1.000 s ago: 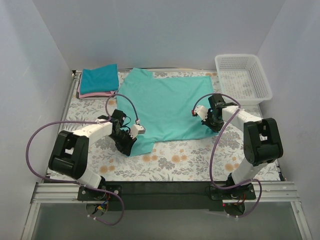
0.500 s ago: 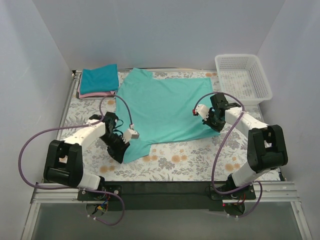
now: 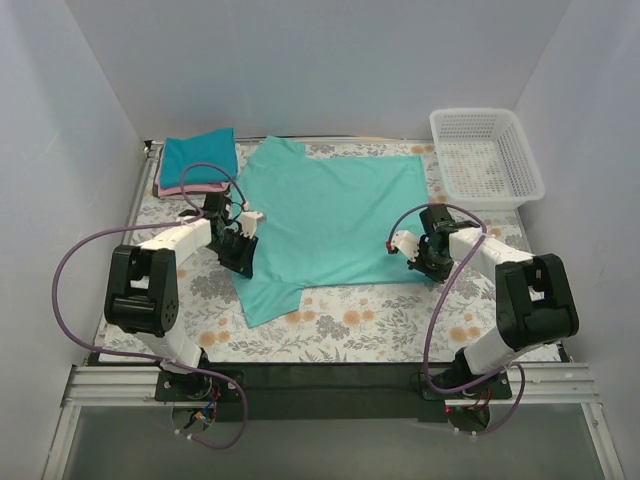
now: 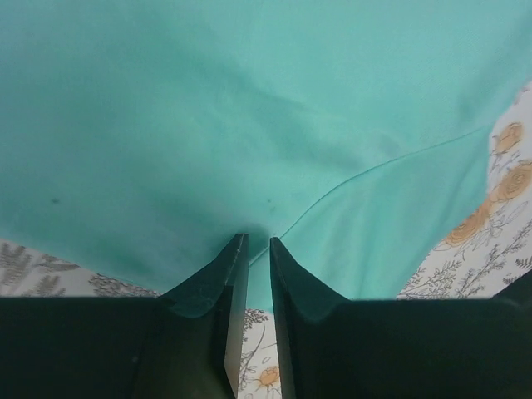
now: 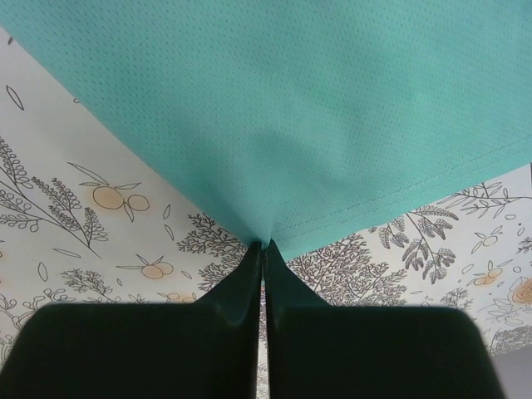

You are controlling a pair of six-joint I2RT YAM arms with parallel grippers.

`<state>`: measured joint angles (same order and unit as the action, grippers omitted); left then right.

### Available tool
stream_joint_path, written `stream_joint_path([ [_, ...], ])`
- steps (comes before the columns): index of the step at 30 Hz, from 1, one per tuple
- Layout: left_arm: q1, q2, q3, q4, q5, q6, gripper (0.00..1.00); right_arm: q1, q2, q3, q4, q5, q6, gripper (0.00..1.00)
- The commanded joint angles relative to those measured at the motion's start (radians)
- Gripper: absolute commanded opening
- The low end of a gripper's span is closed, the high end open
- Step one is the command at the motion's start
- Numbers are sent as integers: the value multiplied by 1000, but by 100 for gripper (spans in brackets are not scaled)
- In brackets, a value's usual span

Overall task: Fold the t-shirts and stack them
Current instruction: Flatten the tshirt out

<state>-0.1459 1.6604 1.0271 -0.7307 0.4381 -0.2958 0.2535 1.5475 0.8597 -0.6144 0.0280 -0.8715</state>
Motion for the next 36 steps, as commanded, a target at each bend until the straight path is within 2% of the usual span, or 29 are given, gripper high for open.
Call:
stream_joint_path([
  [1,8,-30,-90,54,-99,-25,17,9,-24,-47,8,21,-29,1],
  [3,15,-16,-119,56,-152,-22,16,9,-39,-86,5,26,-37,1],
  [9,74,-24,-154,27,-170,35,13,24,-133,-162,-33,20,-80,1],
  [13,74,-53,-118,-65,-127,70,14,38,-167,-121,-173,-49,-98,1],
  [15,74,-85,-47,-110,-73,86,21,33,-175,-56,-250,-103,-89,28],
  [16,74,-97,-20,-151,-8,90,23,27,-190,14,-304,-175,-86,46],
  [17,74,-108,13,-160,13,83,25,26,-201,54,-315,-206,-60,52],
  [18,74,-110,63,-170,34,73,29,24,-207,86,-317,-235,-44,54],
  [20,74,-102,105,-168,63,38,30,21,-198,161,-311,-304,-9,49],
  [22,74,-68,128,-126,53,-8,30,21,-126,189,-311,-339,57,35],
  [25,74,-4,113,-32,-19,-64,30,23,-15,200,-262,-326,126,23],
  [31,75,88,76,43,-125,-101,29,24,94,141,-154,-235,172,25],
  [36,77,30,-41,11,-142,-95,29,24,95,23,-93,-125,123,28],
])
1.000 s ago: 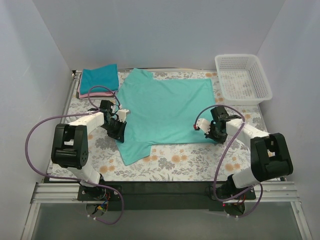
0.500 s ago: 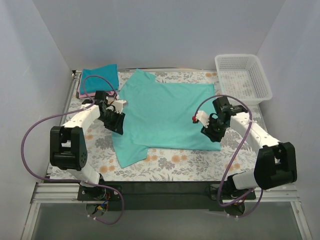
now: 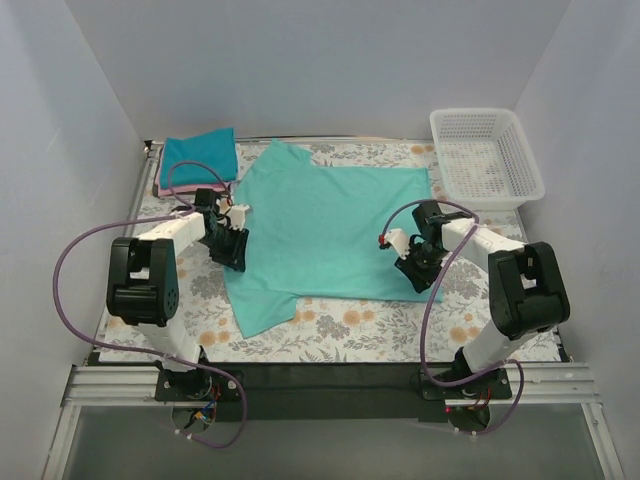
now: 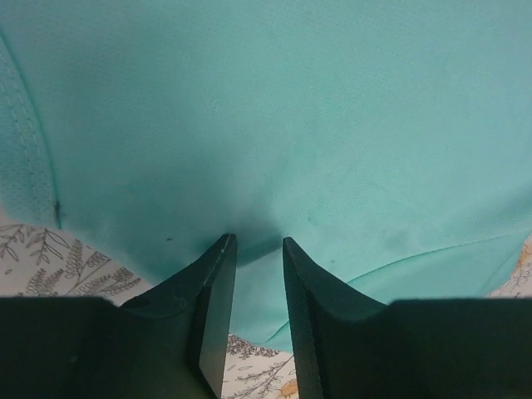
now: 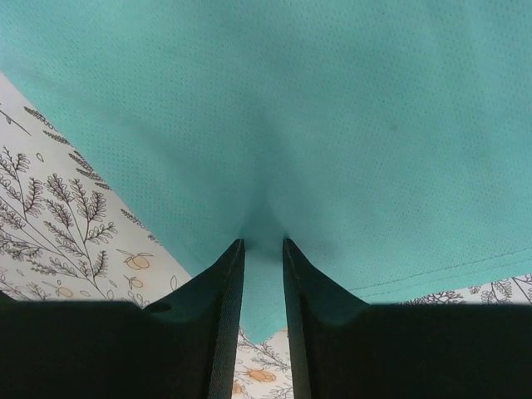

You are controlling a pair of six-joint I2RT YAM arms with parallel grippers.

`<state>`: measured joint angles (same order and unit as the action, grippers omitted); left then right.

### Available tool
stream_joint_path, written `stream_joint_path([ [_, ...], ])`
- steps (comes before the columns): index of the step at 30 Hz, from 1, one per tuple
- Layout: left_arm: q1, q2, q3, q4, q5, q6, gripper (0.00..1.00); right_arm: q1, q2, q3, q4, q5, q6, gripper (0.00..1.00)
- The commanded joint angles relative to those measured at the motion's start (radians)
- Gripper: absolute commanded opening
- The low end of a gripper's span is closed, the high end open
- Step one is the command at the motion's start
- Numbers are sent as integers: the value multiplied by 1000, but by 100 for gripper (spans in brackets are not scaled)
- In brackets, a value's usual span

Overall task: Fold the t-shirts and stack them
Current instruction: Flatten the tshirt out

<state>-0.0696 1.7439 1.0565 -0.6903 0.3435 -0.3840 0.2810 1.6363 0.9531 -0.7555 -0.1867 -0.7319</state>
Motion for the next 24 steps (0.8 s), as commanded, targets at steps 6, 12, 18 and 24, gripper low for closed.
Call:
stream_joint_path([
  [6,1,-203,-197,-110,-35,16,29,0,-93,-148,7,101,-69,34],
  [12,1,-157,43,-176,103,71,33,-14,-161,93,-68,-57,-22,45],
  [18,-2,97,457,-178,140,19,40,-29,11,335,-34,-54,48,41],
  [24,-2,209,478,-91,114,-27,40,-31,103,259,-15,-31,23,36],
])
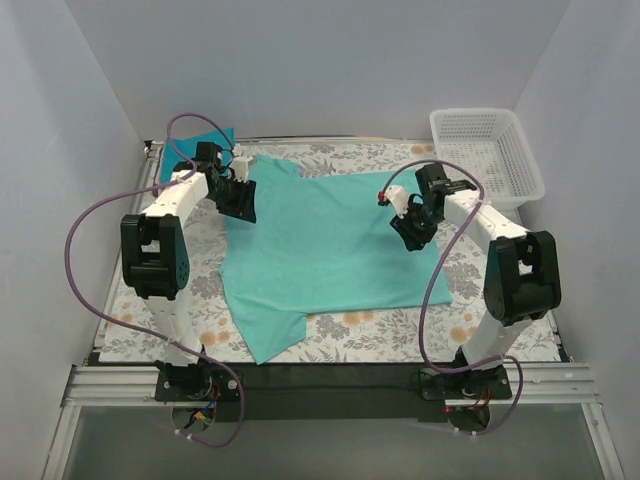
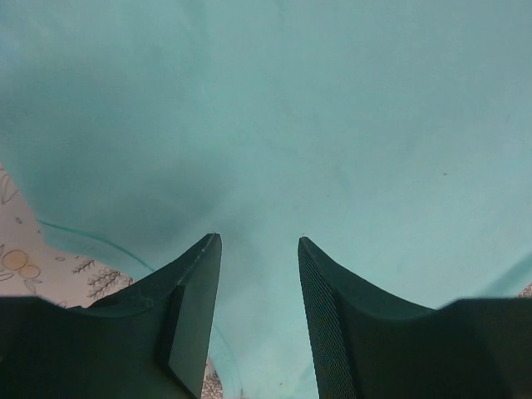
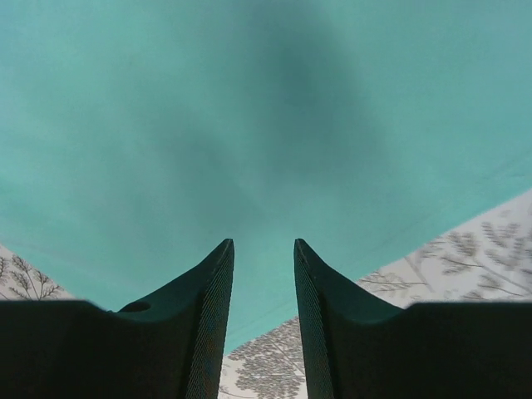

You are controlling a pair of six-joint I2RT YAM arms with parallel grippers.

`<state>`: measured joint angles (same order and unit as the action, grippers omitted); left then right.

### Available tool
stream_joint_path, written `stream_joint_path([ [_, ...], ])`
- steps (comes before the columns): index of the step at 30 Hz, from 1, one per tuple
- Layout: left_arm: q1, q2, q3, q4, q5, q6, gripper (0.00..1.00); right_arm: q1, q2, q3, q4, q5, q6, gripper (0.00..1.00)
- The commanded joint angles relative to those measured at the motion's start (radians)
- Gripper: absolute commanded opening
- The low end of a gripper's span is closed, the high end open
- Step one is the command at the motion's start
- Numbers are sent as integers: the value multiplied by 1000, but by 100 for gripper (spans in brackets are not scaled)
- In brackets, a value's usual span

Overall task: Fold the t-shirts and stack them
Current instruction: Flatten the tshirt out

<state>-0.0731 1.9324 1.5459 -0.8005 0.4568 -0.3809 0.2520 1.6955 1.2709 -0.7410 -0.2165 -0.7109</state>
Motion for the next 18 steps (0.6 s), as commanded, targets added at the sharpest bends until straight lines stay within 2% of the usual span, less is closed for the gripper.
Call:
stream_joint_path([
  [1,1,28,-21,26,-3,-30,40,-2,44,-80,-20,3,2,35],
  [6,-1,28,-128,87,-23,-26,40,1,10,-215,25,35,-7,34],
  [13,-1,-23,-246,86,-29,-12,40,13,-92,-406,23,28,-12,34],
  [16,-1,-52,-259,64,-7,-6,40,13,-131,-391,19,31,-12,38],
  [18,-1,-64,-230,63,23,-4,40,9,-140,-307,17,32,-12,42],
])
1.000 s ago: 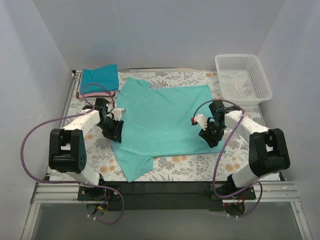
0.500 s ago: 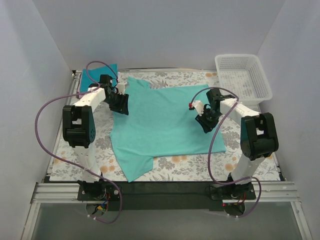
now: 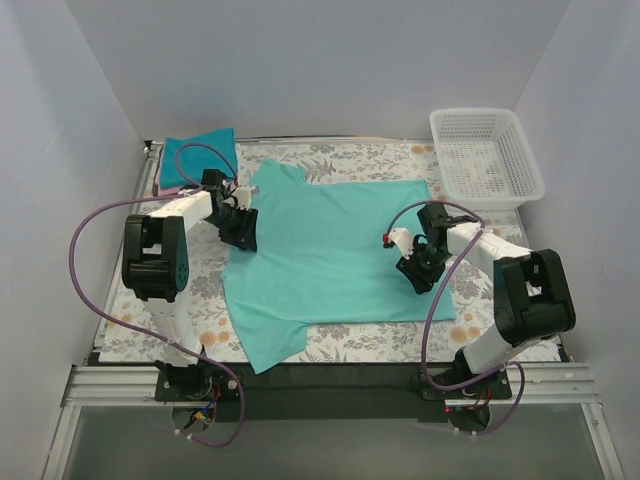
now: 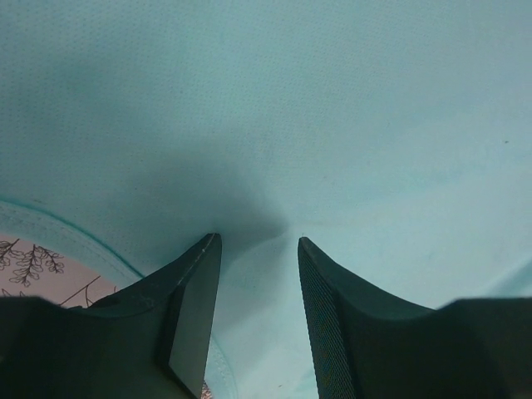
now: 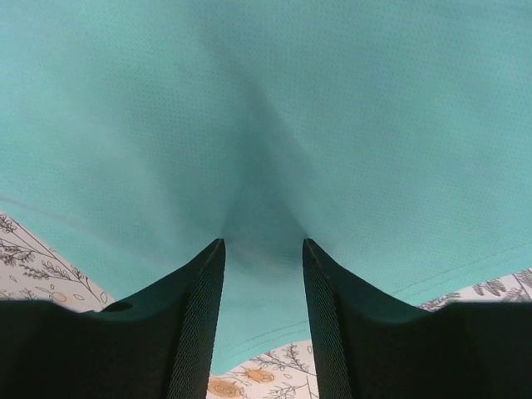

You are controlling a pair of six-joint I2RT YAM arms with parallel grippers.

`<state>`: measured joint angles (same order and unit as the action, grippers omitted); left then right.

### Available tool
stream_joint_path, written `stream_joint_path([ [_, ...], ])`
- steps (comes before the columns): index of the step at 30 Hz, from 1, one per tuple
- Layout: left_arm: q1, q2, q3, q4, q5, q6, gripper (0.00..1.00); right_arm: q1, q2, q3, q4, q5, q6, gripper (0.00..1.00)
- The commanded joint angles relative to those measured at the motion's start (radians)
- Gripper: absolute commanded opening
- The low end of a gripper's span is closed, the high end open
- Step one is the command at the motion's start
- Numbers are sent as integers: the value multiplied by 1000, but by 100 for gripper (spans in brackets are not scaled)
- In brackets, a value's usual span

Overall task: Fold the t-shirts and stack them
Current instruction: Flatten the tshirt out

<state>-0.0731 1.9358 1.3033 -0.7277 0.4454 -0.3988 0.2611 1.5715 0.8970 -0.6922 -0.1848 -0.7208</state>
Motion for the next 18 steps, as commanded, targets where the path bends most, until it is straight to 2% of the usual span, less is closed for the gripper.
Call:
stream_joint_path([
  [1,-1,-64,36,-10,44,9,40,-6,-13,103,-33,-2,1,43],
  [7,-1,57,408,-15,50,-28,43,-42,120,470,12,34,75,48],
  [9,-1,112,512,16,44,-55,53,-46,197,538,77,112,107,48],
  [13,-2,189,632,48,35,-98,55,-48,356,750,138,217,121,44],
  [15,-4,209,657,66,32,-110,55,-57,456,812,164,264,124,39],
  [18,-8,212,651,86,27,-121,56,-77,571,942,184,298,133,39],
])
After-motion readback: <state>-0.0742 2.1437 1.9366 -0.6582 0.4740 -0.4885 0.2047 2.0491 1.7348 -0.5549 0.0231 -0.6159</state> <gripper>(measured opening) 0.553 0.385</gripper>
